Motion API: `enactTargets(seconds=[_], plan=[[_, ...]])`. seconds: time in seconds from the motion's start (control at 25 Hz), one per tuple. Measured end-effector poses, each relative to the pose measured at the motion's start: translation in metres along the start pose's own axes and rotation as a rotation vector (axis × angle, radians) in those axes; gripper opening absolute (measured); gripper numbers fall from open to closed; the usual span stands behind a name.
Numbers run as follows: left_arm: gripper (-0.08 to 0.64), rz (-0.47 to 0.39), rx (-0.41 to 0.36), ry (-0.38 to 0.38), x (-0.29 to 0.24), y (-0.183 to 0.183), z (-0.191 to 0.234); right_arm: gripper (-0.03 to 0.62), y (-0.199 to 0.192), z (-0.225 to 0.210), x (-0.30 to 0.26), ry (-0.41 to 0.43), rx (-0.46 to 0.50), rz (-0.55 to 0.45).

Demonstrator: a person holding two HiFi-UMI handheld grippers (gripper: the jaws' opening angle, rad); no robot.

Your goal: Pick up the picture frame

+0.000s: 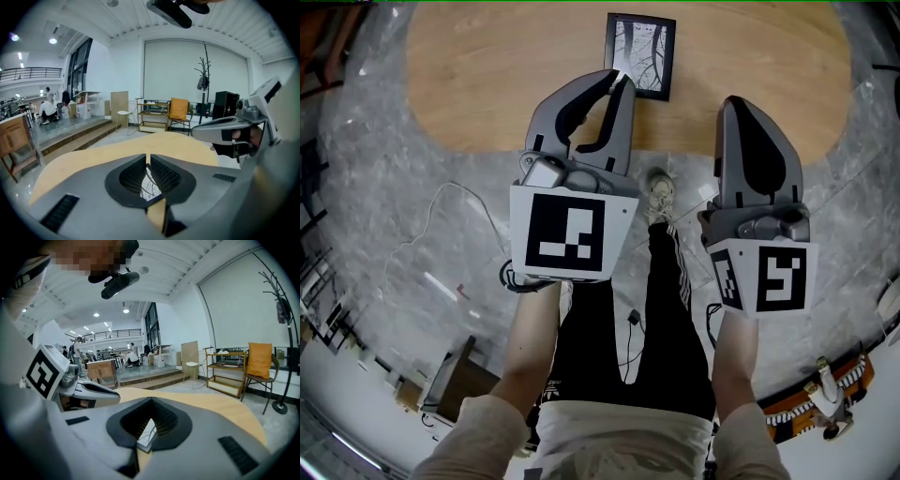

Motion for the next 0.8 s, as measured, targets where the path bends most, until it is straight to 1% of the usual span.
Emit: enactTargets(seconds=[0.08, 0.12, 0.2, 0.24, 0.36, 0.44, 0.52, 0.6, 0.68, 0.72, 0.8], plan=[[0.031, 0.028, -0.04, -0.04, -0.009, -0.002, 0.001, 0.005, -0.004, 0.0, 0.001, 0.02, 0.002, 0.0], [0.074, 0.05, -0.057, -0.061, -0.014, -0.003, 0.001, 0.005, -0.006, 0.0, 0.002, 0.028, 0.001, 0.004], [0.192, 0.092, -0.09, -0.112, -0.024, -0.009, 0.0, 0.005, -0.012, 0.001, 0.003, 0.042, -0.011, 0.018], [0.235, 0.112, -0.113, -0.136, -0.03, -0.012, -0.001, 0.005, -0.015, 0.002, 0.004, 0.048, -0.018, 0.024], [0.306, 0.187, -0.231, -0.183, -0.049, -0.026, -0.007, 0.005, -0.025, 0.003, 0.004, 0.072, -0.021, 0.043], [0.319, 0.24, -0.313, -0.205, -0.061, -0.035, -0.012, 0.005, -0.033, 0.005, 0.006, 0.088, 0.009, 0.07], [0.319, 0.29, -0.387, -0.244, -0.071, -0.043, -0.017, 0.005, -0.042, 0.009, 0.01, 0.102, 0.068, 0.116], [0.319, 0.358, -0.506, -0.29, -0.081, -0.052, -0.02, 0.005, -0.05, 0.014, 0.013, 0.119, 0.115, 0.152], [0.319, 0.426, -0.646, -0.331, -0.089, -0.063, -0.023, 0.005, -0.055, 0.02, 0.015, 0.138, 0.117, 0.154], [0.319, 0.454, -0.699, -0.353, -0.092, -0.068, -0.025, 0.005, -0.057, 0.022, 0.017, 0.148, 0.11, 0.152], [0.325, 0.507, -0.757, -0.405, -0.098, -0.076, -0.03, 0.005, -0.065, 0.026, 0.021, 0.168, 0.102, 0.158]])
Point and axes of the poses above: the fingertips, and each gripper's own axes: x backward along the fingers, z to its left, y out of its top, the point moved 9 cm from there along x, backward along the fingers, and after that the axes turned 3 degrees about z, right-handed, at the moved point
